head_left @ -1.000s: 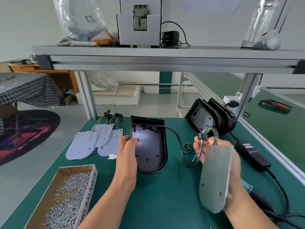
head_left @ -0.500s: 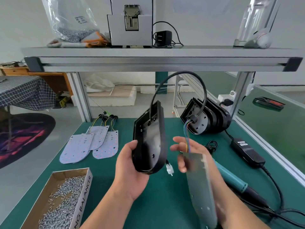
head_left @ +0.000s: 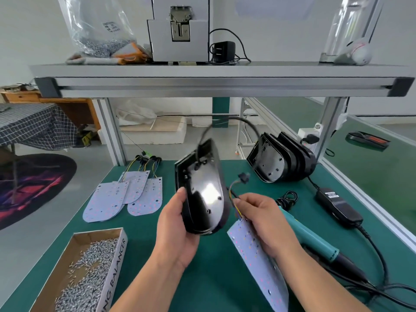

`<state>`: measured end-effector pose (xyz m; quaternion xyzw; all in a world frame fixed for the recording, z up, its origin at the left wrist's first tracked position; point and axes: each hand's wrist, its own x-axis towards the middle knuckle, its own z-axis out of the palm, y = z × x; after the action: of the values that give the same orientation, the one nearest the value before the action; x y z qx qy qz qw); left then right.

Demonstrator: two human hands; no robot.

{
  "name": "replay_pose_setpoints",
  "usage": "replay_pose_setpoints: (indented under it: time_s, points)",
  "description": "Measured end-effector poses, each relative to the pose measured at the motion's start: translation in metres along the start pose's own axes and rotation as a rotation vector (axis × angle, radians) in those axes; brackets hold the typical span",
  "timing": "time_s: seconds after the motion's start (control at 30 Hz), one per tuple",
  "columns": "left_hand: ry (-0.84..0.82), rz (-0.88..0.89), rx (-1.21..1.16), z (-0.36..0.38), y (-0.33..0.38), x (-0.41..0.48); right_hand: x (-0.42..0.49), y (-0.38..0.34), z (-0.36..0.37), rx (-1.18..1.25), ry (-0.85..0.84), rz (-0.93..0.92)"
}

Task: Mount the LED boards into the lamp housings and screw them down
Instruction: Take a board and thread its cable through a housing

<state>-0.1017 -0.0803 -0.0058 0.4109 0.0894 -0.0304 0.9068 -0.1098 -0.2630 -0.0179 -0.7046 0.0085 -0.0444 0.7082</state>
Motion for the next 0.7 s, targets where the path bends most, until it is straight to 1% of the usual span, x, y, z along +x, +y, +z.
replay_pose_setpoints:
  time_s: [0.07, 0.17, 0.2, 0.27, 0.33, 0.43, 0.5, 0.57, 0.63, 0.7]
  points:
    - [0.155, 0.097, -0.047, -0.005, 0.003, 0.009, 0.003, 0.003, -0.005, -0.023, 0.056, 0.015]
    - [0.42, 0.242, 0.027, -0.022, 0.014, 0.023, 0.009, 0.01, -0.014, 0.084, 0.13, 0.083]
    - [0.467, 0.249, 0.077, -0.028, 0.014, 0.027, 0.01, 0.012, -0.016, 0.102, 0.147, 0.1]
    - [0.49, 0.209, 0.192, -0.035, 0.006, 0.031, 0.012, 0.014, -0.015, 0.118, 0.177, 0.097]
    - [0.442, 0.19, 0.3, -0.036, -0.006, 0.034, 0.012, 0.013, -0.014, 0.151, 0.214, 0.087]
    - [0.36, 0.246, 0.502, -0.035, -0.018, 0.03, 0.014, 0.01, -0.017, 0.297, 0.257, 0.13]
    - [0.261, 0.237, 0.581, -0.03, -0.024, 0.024, 0.013, 0.009, -0.015, 0.388, 0.285, 0.128]
    - [0.148, 0.208, 0.666, -0.024, -0.031, 0.019, 0.012, 0.009, -0.01, 0.43, 0.334, 0.11]
    - [0.051, 0.191, 0.709, -0.018, -0.037, 0.012, 0.01, 0.009, -0.006, 0.443, 0.384, 0.093]
    - [-0.054, 0.223, 0.693, -0.012, -0.041, 0.003, 0.01, 0.007, -0.006, 0.458, 0.436, 0.077]
